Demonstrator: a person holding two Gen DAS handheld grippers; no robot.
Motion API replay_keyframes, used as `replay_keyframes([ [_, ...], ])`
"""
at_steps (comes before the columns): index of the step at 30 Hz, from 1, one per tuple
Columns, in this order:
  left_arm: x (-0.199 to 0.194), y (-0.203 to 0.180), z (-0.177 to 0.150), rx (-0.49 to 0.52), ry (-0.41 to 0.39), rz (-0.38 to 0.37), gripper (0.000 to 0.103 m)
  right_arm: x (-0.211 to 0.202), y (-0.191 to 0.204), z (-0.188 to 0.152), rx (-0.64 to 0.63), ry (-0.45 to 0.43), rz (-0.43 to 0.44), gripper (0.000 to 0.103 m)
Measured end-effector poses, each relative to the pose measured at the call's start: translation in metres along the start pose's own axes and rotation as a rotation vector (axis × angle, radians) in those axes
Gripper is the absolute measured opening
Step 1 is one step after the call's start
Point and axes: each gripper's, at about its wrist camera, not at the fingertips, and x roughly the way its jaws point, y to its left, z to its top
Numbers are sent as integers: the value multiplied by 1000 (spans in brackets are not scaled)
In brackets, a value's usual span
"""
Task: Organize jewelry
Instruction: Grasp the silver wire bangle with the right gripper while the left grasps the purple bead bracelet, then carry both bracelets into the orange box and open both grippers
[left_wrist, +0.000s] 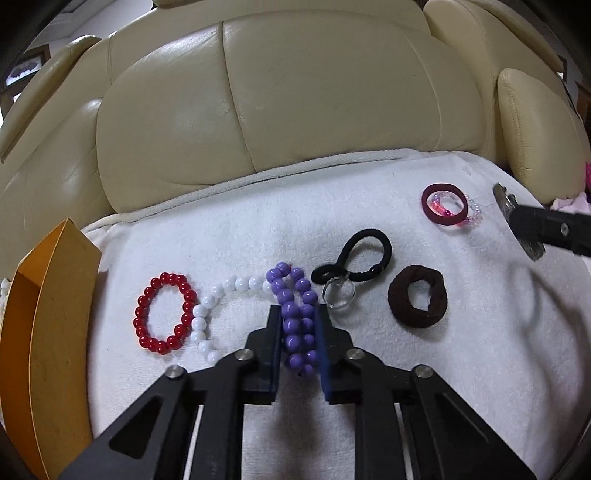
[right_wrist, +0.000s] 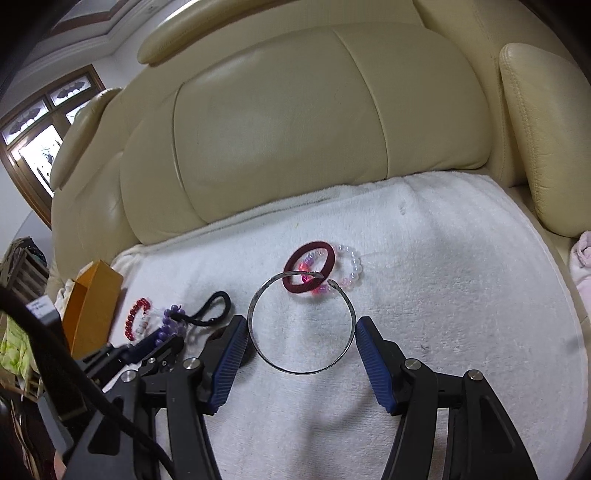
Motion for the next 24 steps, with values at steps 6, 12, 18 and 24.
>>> replay_keyframes([
  [6, -14, 9, -5, -7, -19, -34, 9, -5, 6, 3, 3, -39, 13, 64],
  [12, -37, 20, -8, -11, -59, -62, 9, -8, 17, 4, -5, -66, 42, 64],
  [18, -77, 36, -13, -35, -129, -99, 9, -9, 33, 1, -15, -81, 70, 64],
  [24, -125, 71, -24, -89, -214, -149, 9, -13, 59, -8, -64, -101, 112, 64],
])
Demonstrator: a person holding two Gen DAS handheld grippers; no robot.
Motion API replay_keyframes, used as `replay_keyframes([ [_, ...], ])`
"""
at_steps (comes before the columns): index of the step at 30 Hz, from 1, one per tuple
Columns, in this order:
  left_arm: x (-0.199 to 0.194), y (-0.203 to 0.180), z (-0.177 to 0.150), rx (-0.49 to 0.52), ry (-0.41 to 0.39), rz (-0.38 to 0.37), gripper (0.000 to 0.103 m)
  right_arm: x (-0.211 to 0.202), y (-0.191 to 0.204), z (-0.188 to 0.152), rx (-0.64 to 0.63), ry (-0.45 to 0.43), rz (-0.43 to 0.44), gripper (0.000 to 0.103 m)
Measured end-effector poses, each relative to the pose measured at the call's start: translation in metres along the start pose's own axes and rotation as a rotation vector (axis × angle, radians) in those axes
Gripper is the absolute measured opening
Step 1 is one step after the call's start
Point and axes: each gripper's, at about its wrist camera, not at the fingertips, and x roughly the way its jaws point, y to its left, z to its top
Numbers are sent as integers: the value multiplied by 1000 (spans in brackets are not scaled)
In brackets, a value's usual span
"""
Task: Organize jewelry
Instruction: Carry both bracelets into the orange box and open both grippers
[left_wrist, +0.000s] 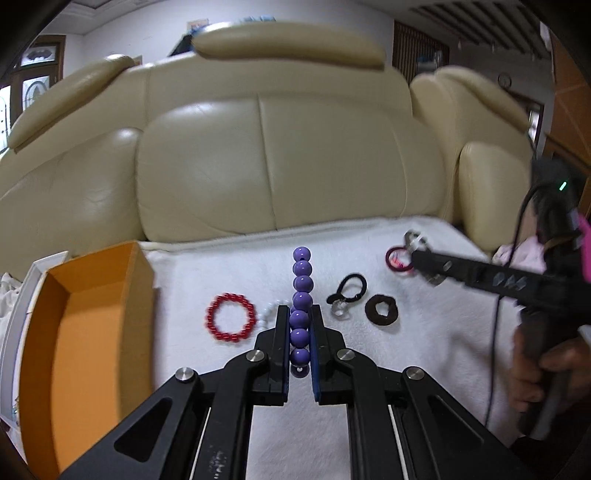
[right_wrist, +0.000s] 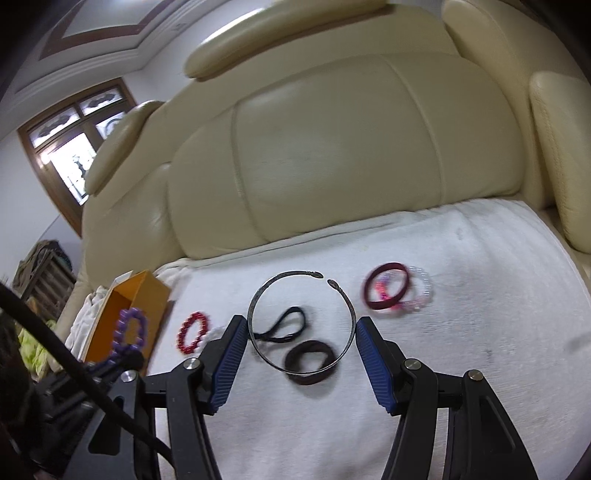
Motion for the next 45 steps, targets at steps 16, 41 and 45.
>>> replay_keyframes([
  [16, -93, 144, -36, -257, -75, 183, 9, 26, 173, -18, -304, 105, 201, 64],
  [41, -59, 223, -92, -564, 201, 409, 51, 217, 363, -42, -427, 540, 204, 67],
  [45, -68, 203, -80, -500, 125, 462, 57, 169, 331, -19, -383, 406, 241, 67],
])
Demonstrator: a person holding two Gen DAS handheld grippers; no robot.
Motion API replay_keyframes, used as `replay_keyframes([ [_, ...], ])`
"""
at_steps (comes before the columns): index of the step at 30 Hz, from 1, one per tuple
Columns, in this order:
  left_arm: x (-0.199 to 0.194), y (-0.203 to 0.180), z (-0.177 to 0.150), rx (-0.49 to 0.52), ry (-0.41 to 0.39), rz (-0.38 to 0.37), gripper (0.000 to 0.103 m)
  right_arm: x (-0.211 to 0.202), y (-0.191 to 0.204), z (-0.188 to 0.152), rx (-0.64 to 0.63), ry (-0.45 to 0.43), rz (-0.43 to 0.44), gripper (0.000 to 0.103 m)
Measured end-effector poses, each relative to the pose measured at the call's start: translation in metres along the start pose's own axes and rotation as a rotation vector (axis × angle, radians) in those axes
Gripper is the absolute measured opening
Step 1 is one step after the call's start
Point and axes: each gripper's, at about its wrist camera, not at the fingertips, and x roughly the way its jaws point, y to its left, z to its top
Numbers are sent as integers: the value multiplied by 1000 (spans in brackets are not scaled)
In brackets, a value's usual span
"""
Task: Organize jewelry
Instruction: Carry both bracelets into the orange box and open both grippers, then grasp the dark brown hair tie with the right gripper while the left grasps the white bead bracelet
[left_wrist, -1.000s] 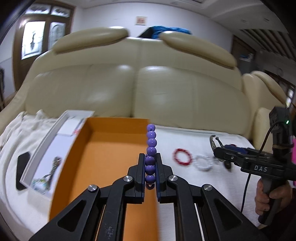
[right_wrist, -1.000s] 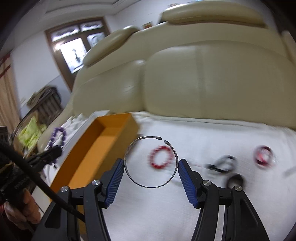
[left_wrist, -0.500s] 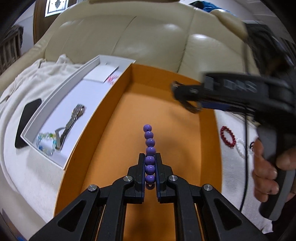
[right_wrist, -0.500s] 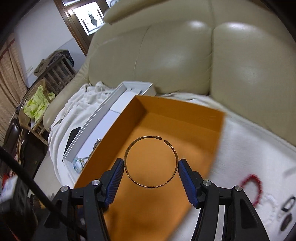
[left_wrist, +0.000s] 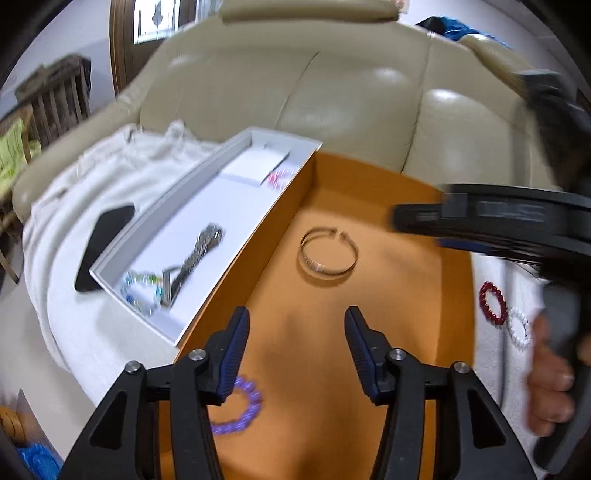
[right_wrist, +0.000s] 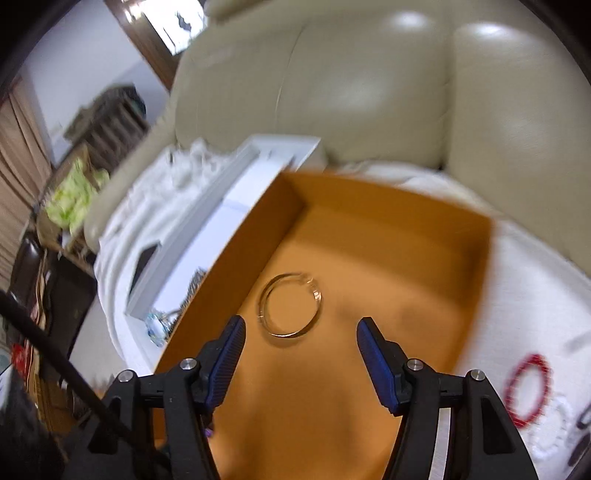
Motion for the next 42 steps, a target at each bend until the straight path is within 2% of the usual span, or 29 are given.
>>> replay_keyframes([
  [6, -18, -38, 1, 97, -110, 2, 59, -124, -85, -44, 106, -212, -74, 67],
  [10, -28, -79, -2, 171, -159, -30, 61, -196, -151, -89, 207, -286, -153, 67],
  [14, -32, -115, -9, 241, -186, -63, 61, -230, -206, -133, 347, -322, -190, 65],
  [18, -30, -144, -16, 299, -185, -113, 61, -223, -241, -165, 466, -314, -172, 55],
  [22, -23, -165, -20, 334, -152, -190, 61, -201, -262, -183, 510, -272, -166, 43],
  [25, -10, -177, -22, 346, -97, -266, 61, -179, -274, -188, 521, -232, -189, 42],
  [29, 9, -192, -24, 347, -16, -328, 61, -162, -290, -186, 555, -216, -207, 42],
  [32, 22, -203, -27, 329, 56, -378, 61, -149, -291, -180, 528, -177, -233, 34],
  [33, 27, -208, -29, 322, 79, -389, 61, -143, -290, -178, 504, -161, -259, 26],
  [35, 38, -217, -31, 298, 131, -414, 61, -133, -288, -178, 469, -145, -296, 19],
  [37, 48, -224, -32, 261, 174, -439, 61, -135, -288, -179, 455, -145, -290, 13],
  [40, 63, -232, -33, 206, 223, -437, 61, -139, -292, -184, 466, -146, -281, 12],
  [42, 68, -237, -31, 171, 217, -442, 61, -143, -293, -186, 469, -157, -271, 12],
])
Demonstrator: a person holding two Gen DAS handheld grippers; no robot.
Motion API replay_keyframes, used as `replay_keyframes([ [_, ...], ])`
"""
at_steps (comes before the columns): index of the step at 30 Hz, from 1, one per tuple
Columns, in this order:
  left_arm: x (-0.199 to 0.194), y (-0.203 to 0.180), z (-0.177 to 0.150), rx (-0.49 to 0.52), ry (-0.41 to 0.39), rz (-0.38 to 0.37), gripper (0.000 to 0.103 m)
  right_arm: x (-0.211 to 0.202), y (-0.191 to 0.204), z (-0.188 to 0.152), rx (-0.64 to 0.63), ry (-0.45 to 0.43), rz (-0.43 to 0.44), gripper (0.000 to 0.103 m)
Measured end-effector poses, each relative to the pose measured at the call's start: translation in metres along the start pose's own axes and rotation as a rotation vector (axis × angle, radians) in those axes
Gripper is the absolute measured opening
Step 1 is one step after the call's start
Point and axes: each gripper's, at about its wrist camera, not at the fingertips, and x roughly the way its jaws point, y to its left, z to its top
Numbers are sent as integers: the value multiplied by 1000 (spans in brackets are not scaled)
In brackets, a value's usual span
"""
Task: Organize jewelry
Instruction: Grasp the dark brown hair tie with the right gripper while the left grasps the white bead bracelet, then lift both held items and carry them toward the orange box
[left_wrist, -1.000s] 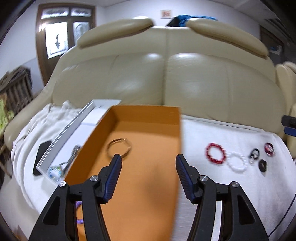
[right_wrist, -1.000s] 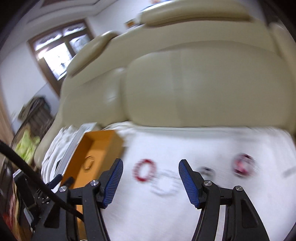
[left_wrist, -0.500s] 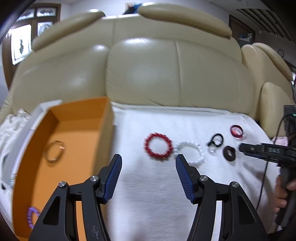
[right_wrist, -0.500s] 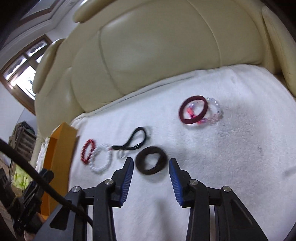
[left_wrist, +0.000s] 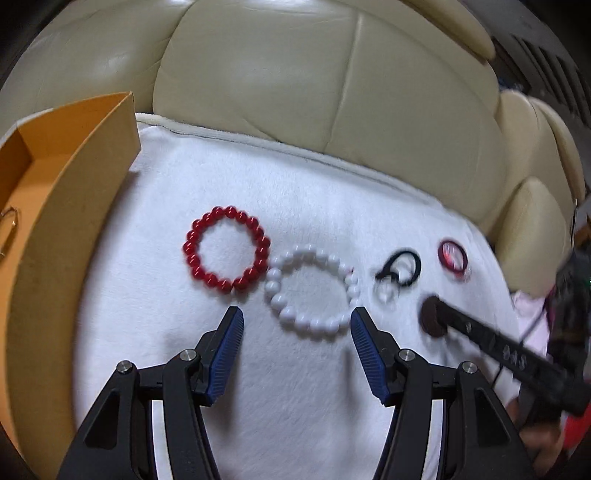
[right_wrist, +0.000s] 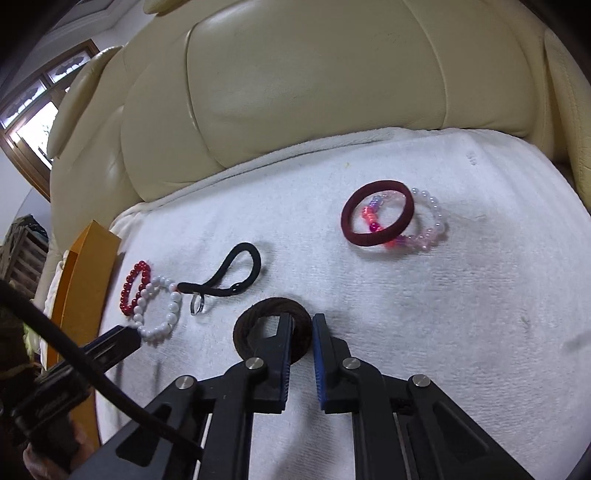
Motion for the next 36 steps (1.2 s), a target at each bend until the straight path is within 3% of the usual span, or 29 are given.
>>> replay_keyframes([
  [2, 4, -4, 3, -13, -12, -4, 59, -5, -2, 0, 1, -11, 6, 12],
  [5, 10, -9, 3, 3, -28, 46, 40, -15, -4, 1, 9, -33, 21, 12],
  [7, 13, -14, 2, 22, -32, 62, 15, -18, -5, 1, 17, -40, 34, 12],
  [9, 13, -16, -1, 27, -35, 63, 10, -23, -4, 1, 16, -47, 42, 12],
  [21, -40, -14, -26, 121, -86, 49, 9, -43, 9, -5, -20, -107, 95, 12],
  [36, -101, 4, -29, 126, -205, 8, 9, -44, 59, -21, -118, -147, 179, 12],
])
